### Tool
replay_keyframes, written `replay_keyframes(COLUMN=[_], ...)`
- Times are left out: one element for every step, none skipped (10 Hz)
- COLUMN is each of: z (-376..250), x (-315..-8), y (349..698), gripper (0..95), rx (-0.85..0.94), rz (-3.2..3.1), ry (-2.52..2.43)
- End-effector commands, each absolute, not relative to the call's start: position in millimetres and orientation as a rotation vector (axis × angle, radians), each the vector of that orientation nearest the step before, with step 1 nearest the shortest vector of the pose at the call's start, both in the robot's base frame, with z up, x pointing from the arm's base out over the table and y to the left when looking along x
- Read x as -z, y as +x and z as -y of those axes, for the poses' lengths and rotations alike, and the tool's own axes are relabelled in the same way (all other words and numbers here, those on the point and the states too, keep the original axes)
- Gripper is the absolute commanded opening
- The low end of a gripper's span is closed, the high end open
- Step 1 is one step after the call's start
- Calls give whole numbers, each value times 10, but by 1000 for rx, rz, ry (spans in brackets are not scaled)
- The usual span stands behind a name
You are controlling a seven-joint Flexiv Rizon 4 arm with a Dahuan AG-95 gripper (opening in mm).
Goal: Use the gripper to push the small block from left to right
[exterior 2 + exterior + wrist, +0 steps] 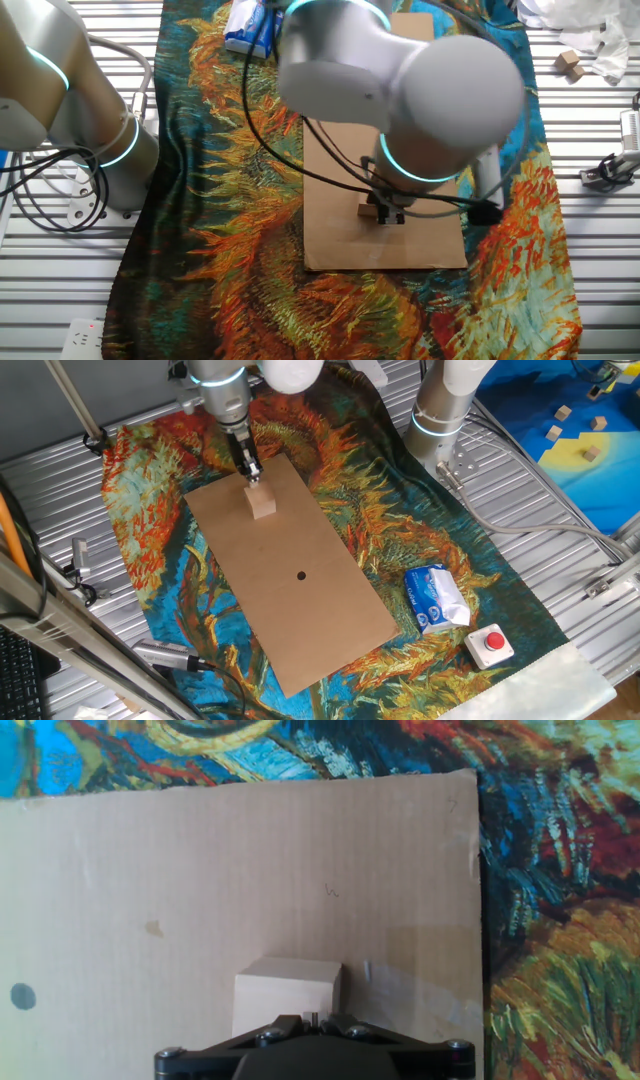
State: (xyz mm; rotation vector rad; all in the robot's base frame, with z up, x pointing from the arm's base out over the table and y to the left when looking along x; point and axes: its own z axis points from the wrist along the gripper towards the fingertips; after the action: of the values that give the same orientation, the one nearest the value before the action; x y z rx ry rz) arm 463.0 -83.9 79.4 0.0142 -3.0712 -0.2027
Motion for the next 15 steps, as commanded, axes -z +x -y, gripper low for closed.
replay_keyframes(z=[832, 832, 832, 832, 832, 832, 832, 832, 832, 832, 832, 832, 832, 832, 832], x=[-813, -813, -813, -813, -813, -813, -813, -813, -813, -813, -813, -813, -813, -813, -813], y=[4608, 4608, 4608, 4608, 4608, 4608, 4608, 4608, 4608, 4608, 4608, 4608, 4608, 4608, 4608], gripper=[0, 0, 0, 0, 0, 0, 0, 0, 0, 0, 0, 0, 0, 0, 0], rx=[169, 207, 252, 255, 265, 276, 264, 255, 226, 192, 187, 181, 179, 135, 51], rz=[3070, 3067, 3054, 3036, 3007, 2982, 2959, 2954, 2954, 2947, 2938, 2934, 2935, 2945, 2946], ry=[-62, -122, -205, -234, -271, -305, -310, -304, -262, -196, -152, -105, -74, 19, 106])
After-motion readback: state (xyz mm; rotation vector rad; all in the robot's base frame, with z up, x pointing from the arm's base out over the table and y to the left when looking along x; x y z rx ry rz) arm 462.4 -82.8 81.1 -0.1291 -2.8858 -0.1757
